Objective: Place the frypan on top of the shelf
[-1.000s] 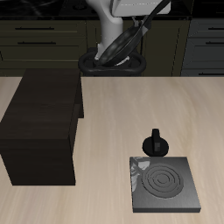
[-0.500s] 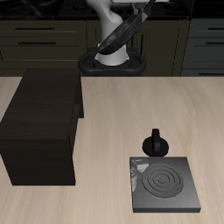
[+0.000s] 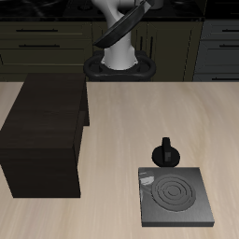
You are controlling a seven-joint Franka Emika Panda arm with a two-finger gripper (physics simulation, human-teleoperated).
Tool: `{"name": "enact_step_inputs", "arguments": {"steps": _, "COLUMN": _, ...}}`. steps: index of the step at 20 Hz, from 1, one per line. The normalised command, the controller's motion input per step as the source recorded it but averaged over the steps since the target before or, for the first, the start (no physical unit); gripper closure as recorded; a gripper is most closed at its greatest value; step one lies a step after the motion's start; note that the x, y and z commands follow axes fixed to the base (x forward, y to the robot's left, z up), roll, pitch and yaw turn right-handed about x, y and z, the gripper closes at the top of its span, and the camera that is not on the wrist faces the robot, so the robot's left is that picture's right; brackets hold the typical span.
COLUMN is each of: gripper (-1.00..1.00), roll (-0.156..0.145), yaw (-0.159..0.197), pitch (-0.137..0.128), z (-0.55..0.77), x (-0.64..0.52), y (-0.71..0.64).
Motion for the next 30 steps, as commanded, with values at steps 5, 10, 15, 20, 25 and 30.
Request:
{"name": "enact_step_inputs", "arguments": {"steps": 5, "gripper": 1.00, "roll": -0.087, "yaw": -0.003, "pitch": -0.036, "z": 0.21, "x": 0.10, "y": -0.36}}
{"name": "enact_step_inputs", "arguments": {"steps": 10, "gripper": 1.00, "roll": -0.088, "yaw": -0.020, "pitch": -0.032, "z": 0.22, "x": 0.13, "y": -0.36}}
{"name": "enact_step_inputs", "arguments": {"steps": 15, "gripper": 1.00, "roll": -0.112, "yaw": -0.009, "pitch": -0.022, "z": 0.16, "x": 0.23, "y": -0.46}}
{"name": "enact_step_inputs", "arguments": {"steps": 20, "gripper": 1.00, "roll": -0.080, "yaw": -0.034, "pitch": 0.026, "z": 0.05, "x": 0.26, "y": -0.44}}
{"name": "enact_step_inputs", "arguments": {"steps": 25, "gripper": 1.00, "roll": -0.017, "yaw": 0.020, "pitch": 0.005, "z": -0.03, "x": 0.19, "y": -0.16}}
{"name": "enact_step_inputs", "arguments": {"steps": 30, "gripper": 1.00, "roll": -0.034, "yaw": 0.002, "pitch": 0.025, "z": 0.01, "x": 0.29, "y": -0.26}}
